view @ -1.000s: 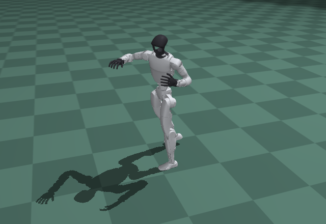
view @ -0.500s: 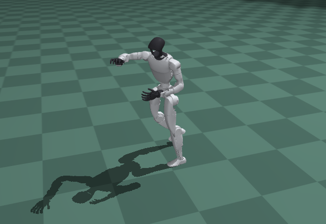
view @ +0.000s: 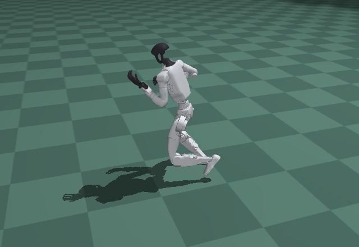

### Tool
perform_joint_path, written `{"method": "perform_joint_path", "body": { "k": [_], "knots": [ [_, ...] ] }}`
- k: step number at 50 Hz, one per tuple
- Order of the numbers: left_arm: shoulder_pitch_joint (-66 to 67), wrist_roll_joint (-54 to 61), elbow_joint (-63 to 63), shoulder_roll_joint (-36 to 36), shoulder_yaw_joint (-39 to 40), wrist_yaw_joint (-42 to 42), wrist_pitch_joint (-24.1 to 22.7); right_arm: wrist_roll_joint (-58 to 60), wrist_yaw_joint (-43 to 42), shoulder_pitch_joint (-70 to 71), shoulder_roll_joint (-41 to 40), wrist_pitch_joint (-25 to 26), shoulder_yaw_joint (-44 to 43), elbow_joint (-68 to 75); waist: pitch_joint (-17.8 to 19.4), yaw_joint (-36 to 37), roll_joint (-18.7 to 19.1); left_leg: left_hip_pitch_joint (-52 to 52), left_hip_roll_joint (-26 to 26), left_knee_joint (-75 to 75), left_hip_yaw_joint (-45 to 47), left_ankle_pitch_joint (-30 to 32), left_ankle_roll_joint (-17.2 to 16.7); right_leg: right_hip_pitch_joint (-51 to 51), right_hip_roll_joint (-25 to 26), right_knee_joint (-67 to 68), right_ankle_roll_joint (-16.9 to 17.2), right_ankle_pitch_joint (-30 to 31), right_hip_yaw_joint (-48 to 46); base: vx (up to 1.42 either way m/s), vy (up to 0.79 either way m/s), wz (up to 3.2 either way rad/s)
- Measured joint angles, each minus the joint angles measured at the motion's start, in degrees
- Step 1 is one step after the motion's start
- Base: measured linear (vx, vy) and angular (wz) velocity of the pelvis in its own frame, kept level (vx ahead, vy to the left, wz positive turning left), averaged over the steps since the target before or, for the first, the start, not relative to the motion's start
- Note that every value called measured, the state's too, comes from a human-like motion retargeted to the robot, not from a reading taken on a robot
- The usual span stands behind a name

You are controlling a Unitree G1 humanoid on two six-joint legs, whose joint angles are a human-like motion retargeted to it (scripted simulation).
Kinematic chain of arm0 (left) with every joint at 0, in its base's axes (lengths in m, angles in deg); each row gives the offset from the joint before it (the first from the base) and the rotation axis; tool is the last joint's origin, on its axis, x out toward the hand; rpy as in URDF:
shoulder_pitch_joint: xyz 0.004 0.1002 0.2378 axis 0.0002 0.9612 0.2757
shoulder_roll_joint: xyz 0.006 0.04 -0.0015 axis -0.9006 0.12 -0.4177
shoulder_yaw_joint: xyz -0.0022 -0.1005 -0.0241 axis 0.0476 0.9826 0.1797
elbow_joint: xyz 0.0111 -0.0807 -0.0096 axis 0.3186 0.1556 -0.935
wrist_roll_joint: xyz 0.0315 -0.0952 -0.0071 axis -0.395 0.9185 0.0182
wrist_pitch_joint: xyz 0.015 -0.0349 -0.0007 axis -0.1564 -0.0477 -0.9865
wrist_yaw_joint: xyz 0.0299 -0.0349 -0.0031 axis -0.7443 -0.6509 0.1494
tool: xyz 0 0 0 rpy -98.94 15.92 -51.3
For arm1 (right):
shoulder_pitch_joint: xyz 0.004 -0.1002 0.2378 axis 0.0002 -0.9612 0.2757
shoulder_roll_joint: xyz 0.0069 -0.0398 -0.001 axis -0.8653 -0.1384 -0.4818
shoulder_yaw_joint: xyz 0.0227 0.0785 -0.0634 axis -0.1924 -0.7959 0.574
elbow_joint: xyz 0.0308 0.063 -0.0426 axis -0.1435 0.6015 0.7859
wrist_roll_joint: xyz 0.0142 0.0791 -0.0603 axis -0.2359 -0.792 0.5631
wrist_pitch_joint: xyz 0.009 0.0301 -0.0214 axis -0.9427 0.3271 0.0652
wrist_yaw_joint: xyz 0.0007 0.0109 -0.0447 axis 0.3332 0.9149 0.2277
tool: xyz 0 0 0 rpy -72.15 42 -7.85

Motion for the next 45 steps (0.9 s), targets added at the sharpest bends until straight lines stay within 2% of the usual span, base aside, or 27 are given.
{"method": "perform_joint_path", "body": {
  "k": [3,5,8,10,13,15,17,19,20,22,25,27,30,33,35,40,43,45],
  "knots": [
    [-17.3,0.2,2.9,-20.3,7.0,-1.7,-1.5,3.0,0.2,17.2,-4.7,1.1,7.3,9.0,1.3,0.9,-2.3,-10.9,6.9,9.4,0.6,-4.7,-3.3,7.2,-2.6,-5.9,3.1,-0.2,9.5,0.99,0.62,-2.78],
    [-31.4,-6.2,3.4,-34.2,5.2,-6.5,-2.0,4.5,-2.2,22.7,-7.2,1.5,11.7,13.6,2.1,2.2,-5.2,-19.4,13.9,8.7,-1.3,-3.4,-7.5,13.0,-6.8,-11.2,5.3,1.4,13.8,1.02,0.73,-1.94],
    [-56.2,-15.8,-0.6,-48.4,-7.5,-11.5,-0.2,6.2,-2.7,19.2,-3.6,1.6,12.5,13.1,0.4,3.1,-9.6,-28.7,24.4,-4.4,-1.2,9.6,-13.8,22.6,-16.6,-23.5,8.3,12.1,13.8,1.08,0.92,-1.32],
    [-73.5,-18.7,-5.3,-53.0,-20.1,-11.7,0.4,6.4,0.1,11.3,1.0,1.4,7.0,10.5,-3.3,3.0,-12.2,-32.0,27.0,-18.8,1.6,19.4,-16.4,27.0,-24.4,-31.3,11.2,22.7,10.2,1.08,1.11,-0.95],
    [-102.1,-19.8,-11.5,-54.6,-43.3,-9.3,1.4,4.4,3.4,-5.3,5.8,1.1,-8.0,6.2,-9.8,2.0,-14.2,-32.7,18.8,-51.5,-1.1,30.6,-20.2,27.6,-32.7,-38.3,16.7,36.1,8.3,0.98,1.34,-0.81],
    [-121.1,-17.9,-13.1,-53.0,-59.0,-7.4,1.4,0.8,4.6,-15.7,7.4,1.2,-19.2,3.9,-10.8,1.4,-14.0,-29.6,13.3,-69.8,-6.3,39.6,-20.5,27.2,-35.0,-39.0,19.1,39.9,11.1,0.90,1.47,-0.71],
    [-134.6,-15.3,-13.9,-50.6,-70.0,-5.5,1.5,-4.3,6.5,-23.3,8.2,1.9,-28.9,2.8,-10.1,0.7,-15.0,-31.3,11.3,-63.2,-11.8,42.8,-20.5,26.5,-37.5,-35.0,18.6,39.6,14.3,0.92,1.36,-0.63],
    [-141.6,-11.6,-15.2,-48.7,-76.2,-3.7,1.1,-7.7,7.8,-27.1,7.9,2.9,-34.9,2.0,-8.7,0.5,-16.9,-37.1,10.7,-43.1,-14.6,39.4,-20.5,25.0,-40.4,-27.9,16.5,37.9,16.1,0.86,1.20,-0.44],
    [-143.6,-9.5,-15.8,-48.1,-78.5,-2.9,0.7,-8.7,8.1,-27.8,7.4,3.3,-36.6,1.4,-7.6,0.7,-17.6,-39.6,11.1,-33.2,-15.1,36.8,-20.5,24.1,-41.4,-23.7,15.2,36.6,16.6,0.77,1.03,-0.39],
    [-143.0,-7.7,-15.1,-49.3,-78.5,-2.8,0.3,-9.7,7.1,-24.6,6.4,3.9,-33.7,0.1,-5.3,2.3,-18.0,-41.1,12.2,-21.5,-15.4,30.7,-19.6,22.1,-41.5,-15.5,12.1,33.1,16.0,0.63,0.89,-0.35],
    [-137.3,-7.4,-11.8,-52.5,-72.0,-3.5,-0.2,-9.9,3.4,-11.3,7.3,5.3,-19.5,1.5,-2.5,5.6,-17.8,-41.8,13.0,-12.8,-14.9,23.1,-16.9,18.7,-40.5,-6.0,8.8,29.2,13.1,0.42,0.73,-0.23],
    [-132.3,-5.0,-11.6,-52.4,-67.4,-2.1,-0.9,-9.6,2.6,-3.7,7.9,5.4,-10.2,2.9,-1.6,8.4,-18.1,-41.7,13.4,-10.0,-13.5,20.5,-15.6,18.2,-40.4,-3.6,8.4,28.9,10.2,0.35,0.58,-0.11],
    [-127.6,-3.5,-12.5,-51.7,-62.7,0.3,-0.6,-9.5,3.8,2.3,8.5,5.6,-2.4,2.9,-0.6,12.6,-18.3,-41.4,13.3,-7.6,-11.1,17.9,-13.8,18.9,-37.8,-2.5,10.1,29.7,9.7,0.32,0.46,0.16],
    [-124.4,-4.0,-12.3,-52.7,-60.2,0.2,0.4,-9.4,5.1,4.2,8.3,5.9,-0.1,1.8,0.1,15.2,-17.8,-41.8,12.3,-7.4,-9.5,17.1,-12.5,20.4,-32.3,-4.1,12.3,28.9,12.1,0.24,0.30,0.53],
    [-122.1,-2.2,-11.9,-54.1,-59.2,0.4,0.1,-8.8,5.1,5.0,7.7,5.9,0.5,1.3,1.2,16.6,-17.0,-42.3,12.1,-7.9,-8.9,17.5,-12.5,21.9,-29.3,-6.5,12.5,28.7,12.0,0.16,0.19,0.56],
    [-110.7,1.7,-8.3,-58.3,-53.6,2.1,-1.2,-1.9,1.4,7.2,6.6,4.7,2.6,1.9,2.5,18.3,-18.6,-43.0,8.5,-13.9,-5.5,18.8,-13.0,23.2,-30.2,-14.8,12.8,36.5,6.7,0.03,0.11,0.50],
    [-99.4,3.4,-5.7,-60.2,-46.2,2.5,-2.1,3.1,-2.3,8.7,6.2,3.6,3.5,2.8,4.2,18.4,-20.1,-43.3,5.0,-19.1,-4.8,20.7,-15.1,24.5,-29.3,-20.6,13.8,41.9,6.2,-0.03,0.02,0.66],
    [-88.5,3.4,-3.7,-61.8,-38.4,2.3,-2.4,7.6,-5.1,9.7,6.3,3.0,3.2,3.9,5.5,17.9,-21.1,-43.6,3.4,-22.3,-2.5,23.0,-15.4,25.3,-28.1,-23.9,14.3,45.4,6.9,-0.04,0.00,1.00]
  ]
}}
